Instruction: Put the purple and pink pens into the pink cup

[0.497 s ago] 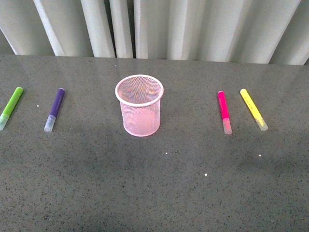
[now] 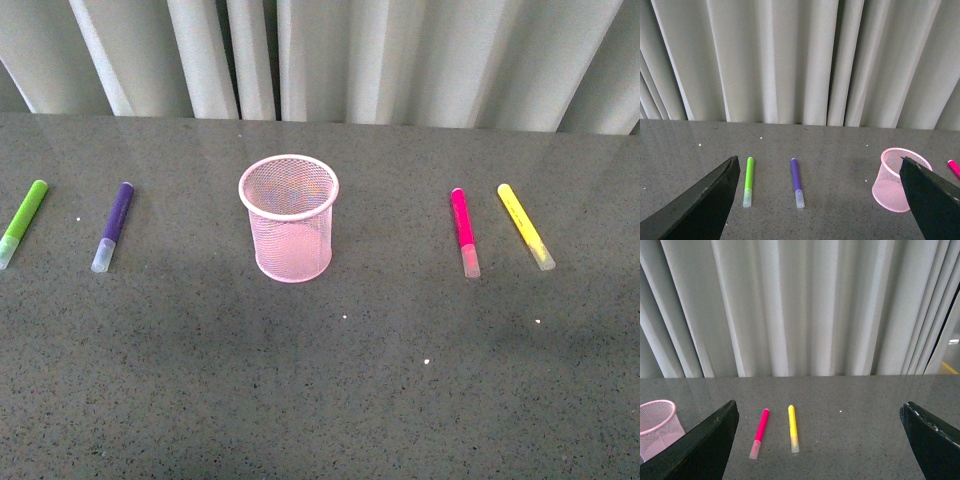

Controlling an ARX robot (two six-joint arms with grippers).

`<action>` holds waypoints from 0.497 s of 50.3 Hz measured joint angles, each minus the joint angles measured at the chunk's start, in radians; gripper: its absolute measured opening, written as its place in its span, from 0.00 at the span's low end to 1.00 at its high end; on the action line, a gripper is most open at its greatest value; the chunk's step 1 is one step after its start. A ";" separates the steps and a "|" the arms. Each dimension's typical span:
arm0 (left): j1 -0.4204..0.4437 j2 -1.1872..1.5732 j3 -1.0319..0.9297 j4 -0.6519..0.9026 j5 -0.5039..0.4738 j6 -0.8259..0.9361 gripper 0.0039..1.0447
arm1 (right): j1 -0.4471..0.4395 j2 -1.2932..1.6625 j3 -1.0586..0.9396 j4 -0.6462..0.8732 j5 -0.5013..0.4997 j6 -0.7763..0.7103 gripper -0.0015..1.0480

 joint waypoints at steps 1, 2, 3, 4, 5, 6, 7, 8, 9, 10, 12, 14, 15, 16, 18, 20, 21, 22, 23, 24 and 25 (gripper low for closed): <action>0.000 0.000 0.000 0.000 0.000 0.000 0.94 | 0.000 0.000 0.000 0.000 0.000 0.000 0.93; 0.000 0.000 0.000 0.000 0.000 0.000 0.94 | 0.000 0.000 0.000 0.000 0.000 0.000 0.93; 0.000 0.000 0.000 0.000 0.000 0.000 0.94 | 0.000 0.000 0.000 0.000 0.000 0.000 0.93; 0.000 0.000 0.000 0.000 0.000 0.000 0.94 | 0.000 0.000 0.000 0.000 0.000 0.000 0.93; 0.000 0.000 0.000 0.000 0.000 0.000 0.94 | 0.000 0.000 0.000 0.000 0.000 0.000 0.93; 0.000 0.000 0.000 0.000 0.000 0.000 0.94 | 0.000 0.000 0.000 0.000 0.000 0.000 0.93; 0.000 0.000 0.000 0.000 0.000 0.000 0.94 | 0.000 0.000 0.000 0.000 0.000 0.000 0.93; 0.000 0.000 0.000 0.000 0.000 0.000 0.94 | 0.000 0.000 0.000 0.000 0.000 0.000 0.93; 0.000 0.000 0.000 0.000 0.000 0.000 0.94 | 0.000 0.000 0.000 0.000 0.000 0.000 0.93; 0.000 0.000 0.000 0.000 0.000 0.000 0.94 | 0.000 0.000 0.000 0.000 0.000 0.000 0.93; 0.000 0.000 0.000 0.000 0.000 0.000 0.94 | 0.000 0.000 0.000 0.000 0.000 0.000 0.93; 0.000 0.000 0.000 0.000 0.000 0.000 0.94 | 0.000 0.000 0.000 0.000 0.000 0.000 0.93; 0.000 0.000 0.000 0.000 0.000 0.000 0.94 | 0.000 0.000 0.000 0.000 0.000 0.000 0.93; 0.000 0.000 0.000 0.000 0.000 0.000 0.94 | 0.000 0.000 0.000 0.000 0.000 0.000 0.93; 0.000 0.000 0.000 0.000 0.000 0.000 0.94 | 0.000 0.000 0.000 0.000 0.000 0.000 0.93; 0.000 0.000 0.000 0.000 0.000 0.000 0.94 | 0.000 0.000 0.000 0.000 0.000 0.000 0.93; 0.000 0.000 0.000 0.000 0.000 0.000 0.94 | 0.000 0.000 0.000 0.000 0.000 0.000 0.93; 0.000 0.000 0.000 0.000 0.000 0.000 0.94 | 0.000 0.000 0.000 0.000 0.000 0.000 0.93; 0.000 0.000 0.000 0.000 0.000 0.000 0.94 | 0.000 0.000 0.000 0.000 0.000 0.000 0.93; 0.000 0.000 0.000 0.000 0.000 0.000 0.94 | 0.000 0.000 0.000 0.000 0.000 0.000 0.93; 0.000 0.000 0.000 0.000 0.000 0.000 0.94 | 0.000 0.000 0.000 0.000 0.000 0.000 0.93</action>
